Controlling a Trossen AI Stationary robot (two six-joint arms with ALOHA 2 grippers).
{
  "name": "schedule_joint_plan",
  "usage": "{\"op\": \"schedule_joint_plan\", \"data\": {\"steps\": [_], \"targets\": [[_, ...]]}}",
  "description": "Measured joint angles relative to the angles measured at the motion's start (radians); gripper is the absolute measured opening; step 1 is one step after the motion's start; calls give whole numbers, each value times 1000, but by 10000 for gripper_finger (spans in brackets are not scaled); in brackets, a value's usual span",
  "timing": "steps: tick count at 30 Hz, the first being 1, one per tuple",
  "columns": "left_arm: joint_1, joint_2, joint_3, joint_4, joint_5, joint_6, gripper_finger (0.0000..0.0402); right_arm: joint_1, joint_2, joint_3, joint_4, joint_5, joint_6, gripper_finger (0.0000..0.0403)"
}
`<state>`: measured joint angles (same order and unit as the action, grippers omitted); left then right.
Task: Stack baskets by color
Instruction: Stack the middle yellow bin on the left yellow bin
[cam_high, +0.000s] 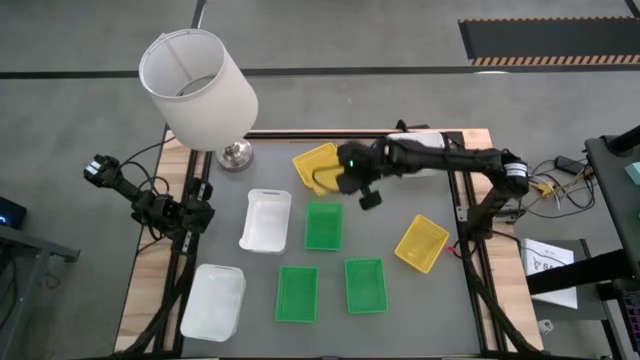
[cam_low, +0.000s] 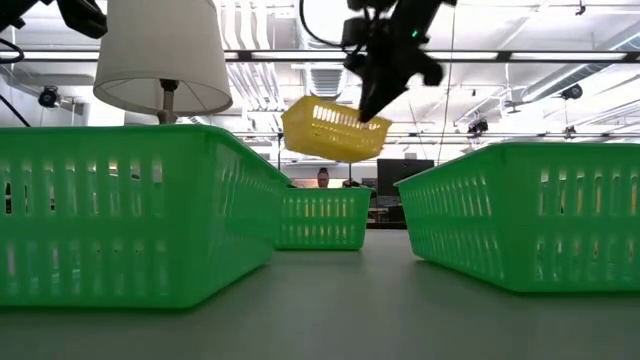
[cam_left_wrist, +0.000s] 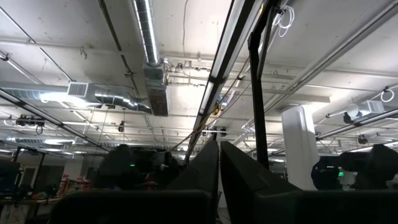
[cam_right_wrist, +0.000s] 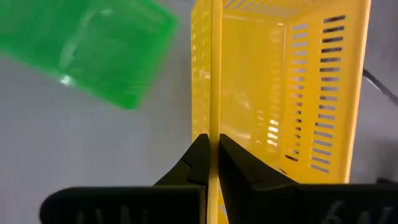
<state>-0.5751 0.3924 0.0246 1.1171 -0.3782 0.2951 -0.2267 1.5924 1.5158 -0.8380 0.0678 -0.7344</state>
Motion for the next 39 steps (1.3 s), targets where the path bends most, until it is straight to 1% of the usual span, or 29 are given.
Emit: {"op": "schedule_joint_plan", "data": {"steps": [4, 7, 9, 11, 16, 18, 39], "targets": [[0, 0, 0, 0, 0, 0, 1, -85, 35, 0, 107, -51, -47, 11], [0, 0, 0, 0, 0, 6, 1, -110, 72, 0, 177, -98, -74, 11], [0, 0, 0, 0, 0, 6, 1, -114, 99, 0, 201, -102, -89, 11], [0, 0, 0, 0, 0, 6, 1, -114, 125, 0, 202, -90, -109, 11], [0, 0, 0, 0, 0, 6, 1, -114, 159, 0, 193, 37, -131, 11], [0, 0, 0, 0, 0, 6, 1, -114, 161, 0, 191, 58, -130, 11], [0, 0, 0, 0, 0, 6, 1, -114, 163, -1, 189, 64, -130, 12]]}}
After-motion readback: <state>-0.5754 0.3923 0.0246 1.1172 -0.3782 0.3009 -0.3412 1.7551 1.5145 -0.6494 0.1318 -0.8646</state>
